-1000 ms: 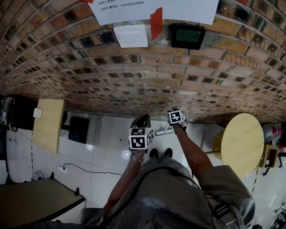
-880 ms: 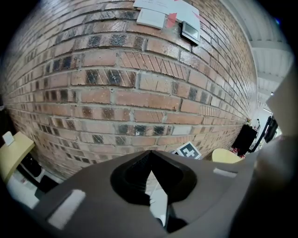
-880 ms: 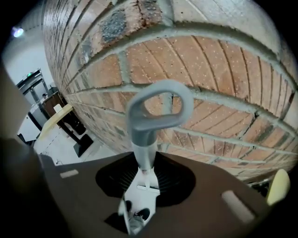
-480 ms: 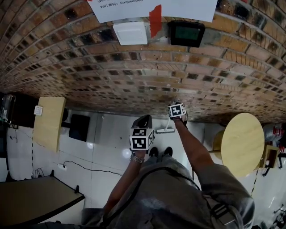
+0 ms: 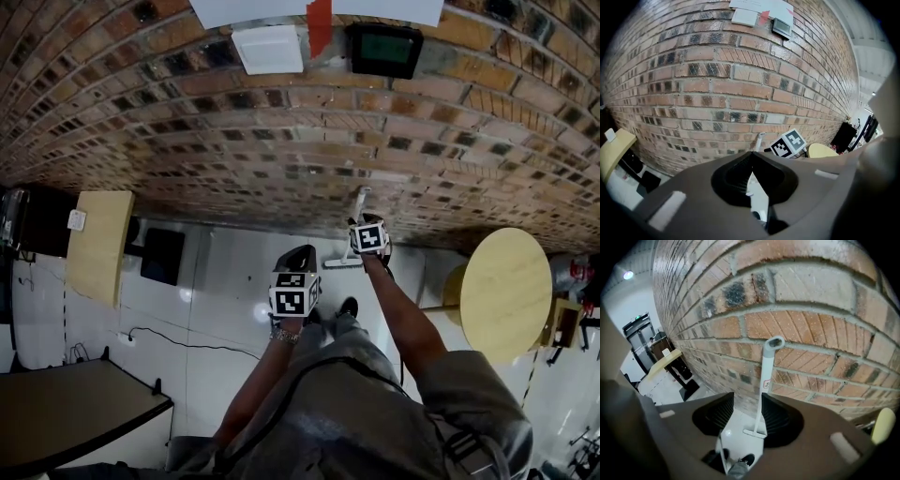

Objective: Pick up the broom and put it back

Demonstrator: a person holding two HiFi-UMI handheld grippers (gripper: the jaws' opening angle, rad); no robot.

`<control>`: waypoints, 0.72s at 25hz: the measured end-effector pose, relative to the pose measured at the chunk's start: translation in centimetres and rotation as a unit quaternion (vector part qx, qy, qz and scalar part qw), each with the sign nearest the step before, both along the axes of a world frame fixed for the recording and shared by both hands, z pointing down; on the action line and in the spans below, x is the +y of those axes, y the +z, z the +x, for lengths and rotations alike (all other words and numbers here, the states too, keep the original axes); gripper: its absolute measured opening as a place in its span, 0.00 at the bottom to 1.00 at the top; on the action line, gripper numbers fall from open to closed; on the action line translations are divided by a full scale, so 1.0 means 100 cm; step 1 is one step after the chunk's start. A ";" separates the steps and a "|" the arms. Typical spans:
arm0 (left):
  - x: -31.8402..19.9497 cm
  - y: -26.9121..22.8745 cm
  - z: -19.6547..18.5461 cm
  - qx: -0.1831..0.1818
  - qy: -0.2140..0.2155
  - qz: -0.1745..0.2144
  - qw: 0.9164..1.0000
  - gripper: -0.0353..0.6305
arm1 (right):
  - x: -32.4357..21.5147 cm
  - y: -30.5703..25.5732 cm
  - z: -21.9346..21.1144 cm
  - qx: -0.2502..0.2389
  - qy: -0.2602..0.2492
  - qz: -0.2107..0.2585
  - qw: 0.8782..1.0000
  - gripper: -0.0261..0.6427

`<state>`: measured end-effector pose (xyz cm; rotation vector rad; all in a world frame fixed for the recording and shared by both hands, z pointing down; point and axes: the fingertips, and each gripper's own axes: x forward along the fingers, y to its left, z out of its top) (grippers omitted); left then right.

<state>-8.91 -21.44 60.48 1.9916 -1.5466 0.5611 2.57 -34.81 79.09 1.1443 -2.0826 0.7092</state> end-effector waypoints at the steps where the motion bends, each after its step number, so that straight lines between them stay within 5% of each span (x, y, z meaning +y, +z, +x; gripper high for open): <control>1: 0.004 0.000 0.000 -0.001 0.003 0.001 1.000 0.06 | 0.011 -0.010 -0.002 -0.013 0.007 0.004 1.000 0.30; 7: 0.027 -0.010 0.008 0.008 0.047 0.025 0.999 0.06 | 0.094 -0.084 -0.014 -0.059 0.077 0.020 0.995 0.12; 14: 0.096 -0.008 -0.011 0.022 0.078 0.032 0.996 0.06 | 0.203 -0.152 -0.074 -0.111 0.074 0.042 0.990 0.10; 18: 0.131 0.009 -0.020 0.030 0.089 0.013 0.996 0.06 | 0.260 -0.166 -0.087 -0.095 0.069 0.050 0.992 0.09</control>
